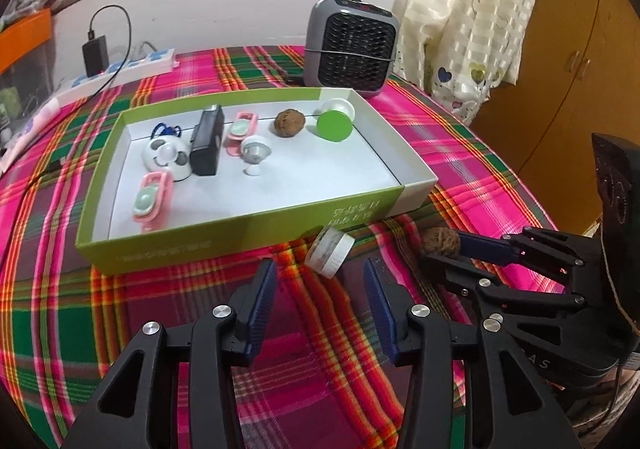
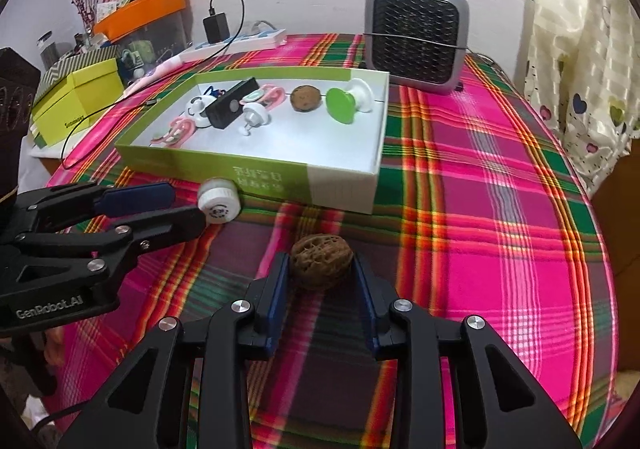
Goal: Organize objects
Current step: 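Grasp the brown walnut with the right gripper while the left gripper approaches the white jar, then close the left gripper on the white round jar while the right gripper holds the walnut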
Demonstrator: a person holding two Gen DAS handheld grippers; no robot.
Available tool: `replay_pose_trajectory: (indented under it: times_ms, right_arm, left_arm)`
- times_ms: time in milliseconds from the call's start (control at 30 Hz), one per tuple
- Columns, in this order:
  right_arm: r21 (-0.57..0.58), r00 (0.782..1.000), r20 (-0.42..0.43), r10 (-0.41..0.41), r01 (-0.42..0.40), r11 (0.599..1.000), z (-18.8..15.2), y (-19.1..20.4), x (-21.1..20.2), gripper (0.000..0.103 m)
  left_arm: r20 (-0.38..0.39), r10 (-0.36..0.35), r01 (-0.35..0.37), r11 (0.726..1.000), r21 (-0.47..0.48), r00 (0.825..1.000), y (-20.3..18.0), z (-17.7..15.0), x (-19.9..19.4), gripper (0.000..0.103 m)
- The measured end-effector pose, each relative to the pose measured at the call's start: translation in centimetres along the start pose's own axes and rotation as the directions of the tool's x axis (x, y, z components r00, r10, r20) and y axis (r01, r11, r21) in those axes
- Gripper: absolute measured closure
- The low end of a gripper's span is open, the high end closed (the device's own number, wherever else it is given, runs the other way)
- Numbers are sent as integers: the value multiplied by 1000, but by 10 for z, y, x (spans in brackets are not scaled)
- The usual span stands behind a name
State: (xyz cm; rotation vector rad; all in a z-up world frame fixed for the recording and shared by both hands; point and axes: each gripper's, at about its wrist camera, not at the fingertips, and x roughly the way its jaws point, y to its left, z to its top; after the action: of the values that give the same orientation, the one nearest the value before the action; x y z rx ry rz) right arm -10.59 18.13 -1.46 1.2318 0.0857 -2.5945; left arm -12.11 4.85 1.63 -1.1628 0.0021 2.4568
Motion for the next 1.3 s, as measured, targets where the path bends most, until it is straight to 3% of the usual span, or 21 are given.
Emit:
replay_pose_trajectory:
  times_ms: [600, 800, 1300]
  right_arm:
    - [18, 999, -6, 36, -36, 999, -1, -9, 0, 70]
    - [17, 999, -7, 34, -33, 999, 0, -8, 1, 70]
    - [16, 999, -8, 32, -32, 999, 0, -8, 1, 70]
  left_arm:
    - [-19, 32, -31, 999, 27, 999, -8, 8, 22, 60]
    - [-21, 37, -36, 999, 25, 999, -8, 8, 24, 76]
    - [-20, 37, -36, 999, 27, 999, -8, 9, 23, 77]
